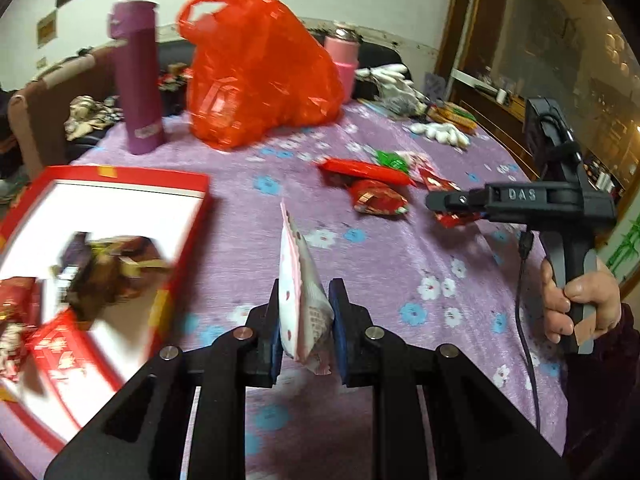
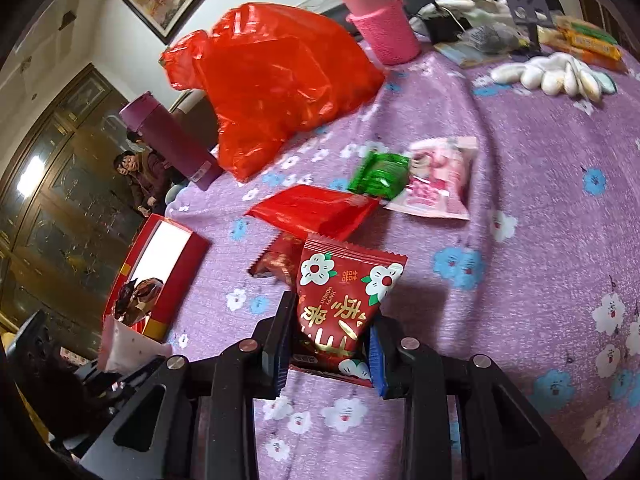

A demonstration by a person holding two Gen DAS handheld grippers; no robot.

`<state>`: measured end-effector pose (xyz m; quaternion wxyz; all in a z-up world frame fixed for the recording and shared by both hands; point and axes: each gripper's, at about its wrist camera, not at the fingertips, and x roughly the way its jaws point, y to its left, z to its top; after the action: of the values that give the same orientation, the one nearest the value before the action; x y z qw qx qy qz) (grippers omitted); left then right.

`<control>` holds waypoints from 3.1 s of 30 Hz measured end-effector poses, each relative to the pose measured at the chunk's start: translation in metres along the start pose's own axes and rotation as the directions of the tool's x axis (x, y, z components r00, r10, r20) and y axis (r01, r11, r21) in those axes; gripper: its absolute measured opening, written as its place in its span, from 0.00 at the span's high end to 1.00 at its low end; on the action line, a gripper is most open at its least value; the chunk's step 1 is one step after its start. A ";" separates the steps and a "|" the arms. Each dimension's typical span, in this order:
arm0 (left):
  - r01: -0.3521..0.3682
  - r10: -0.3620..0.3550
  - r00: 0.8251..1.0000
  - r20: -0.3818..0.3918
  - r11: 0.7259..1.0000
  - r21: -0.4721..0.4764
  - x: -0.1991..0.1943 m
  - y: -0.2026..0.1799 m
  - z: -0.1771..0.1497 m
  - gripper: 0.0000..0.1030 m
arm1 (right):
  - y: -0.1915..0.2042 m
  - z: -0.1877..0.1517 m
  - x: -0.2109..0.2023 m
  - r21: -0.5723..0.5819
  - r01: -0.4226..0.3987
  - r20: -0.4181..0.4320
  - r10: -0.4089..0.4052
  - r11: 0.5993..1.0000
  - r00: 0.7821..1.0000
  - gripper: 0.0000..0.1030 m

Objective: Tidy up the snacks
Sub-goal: 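Carry the white-pink packet and red-gold candy into the white tray and release, then move both open tools back over the table toward the red packets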

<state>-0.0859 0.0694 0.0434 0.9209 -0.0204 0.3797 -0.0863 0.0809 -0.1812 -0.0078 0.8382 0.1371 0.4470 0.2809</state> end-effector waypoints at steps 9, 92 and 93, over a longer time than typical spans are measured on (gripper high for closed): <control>-0.163 0.167 0.981 0.097 0.986 -0.045 -0.046 0.051 0.000 0.83 | 0.092 0.001 0.024 -0.136 -0.071 -0.021 0.069 0.988 0.997 0.69; -0.511 0.506 0.859 0.072 0.855 0.091 -0.042 0.101 -0.037 0.19 | 0.010 0.060 0.020 0.218 -0.017 0.190 -0.025 0.976 0.981 0.24; -0.494 0.491 0.869 0.055 0.866 0.082 -0.042 0.101 -0.039 0.19 | 0.011 0.061 0.024 0.200 -0.005 0.203 -0.036 0.980 0.978 0.24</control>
<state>-0.1281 0.1773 0.0344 0.9184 0.1190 0.3528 0.1340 0.1384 -0.1571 0.0155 0.8641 0.2455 0.3848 0.2123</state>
